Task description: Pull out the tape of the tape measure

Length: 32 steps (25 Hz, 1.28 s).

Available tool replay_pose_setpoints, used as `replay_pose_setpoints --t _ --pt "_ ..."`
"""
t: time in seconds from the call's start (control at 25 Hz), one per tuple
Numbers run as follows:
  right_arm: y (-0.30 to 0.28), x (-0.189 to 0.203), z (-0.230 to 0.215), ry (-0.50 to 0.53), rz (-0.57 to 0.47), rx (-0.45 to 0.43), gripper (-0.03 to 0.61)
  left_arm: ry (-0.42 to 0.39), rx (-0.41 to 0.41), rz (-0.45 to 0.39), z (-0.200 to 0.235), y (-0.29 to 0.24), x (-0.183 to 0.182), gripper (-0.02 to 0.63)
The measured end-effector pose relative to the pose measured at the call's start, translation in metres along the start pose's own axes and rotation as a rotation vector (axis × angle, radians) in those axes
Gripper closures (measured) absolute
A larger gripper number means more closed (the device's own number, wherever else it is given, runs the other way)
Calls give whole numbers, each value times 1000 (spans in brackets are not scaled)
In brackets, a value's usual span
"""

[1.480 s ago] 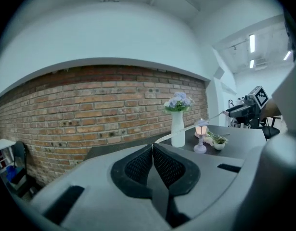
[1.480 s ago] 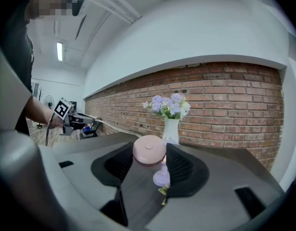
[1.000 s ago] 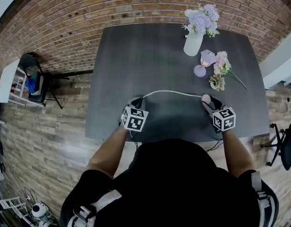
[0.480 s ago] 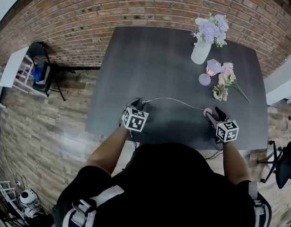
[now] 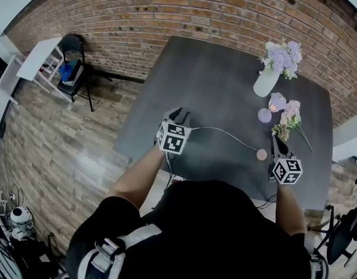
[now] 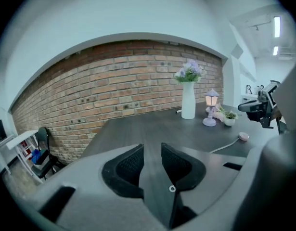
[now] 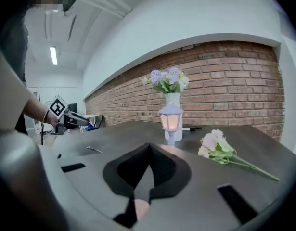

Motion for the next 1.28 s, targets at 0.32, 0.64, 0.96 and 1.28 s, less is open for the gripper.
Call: replay_pose_setpoints --t 0.32,0.64,0.96,1.28 --pt "-9 -34 3 51 -47 -47 581 14 -24 -65 -6 18 -19 604" --pt "-8 -41 6 96 -37 -46 581 24 -13 -94 -13 23 -23 604" --pt "2 -44 -8 98 -31 -23 582 19 20 -102 -31 9 -32 604" --pt "5 -42 -10 79 -26 -8 583 13 46 -125 -32 -3 -45 604"
Point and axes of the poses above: the fingertips, and each gripper's own axes: y backward along the fingers, z to its left, x out of its underside, the point moved 6 cm from there along y, backward along the fingers
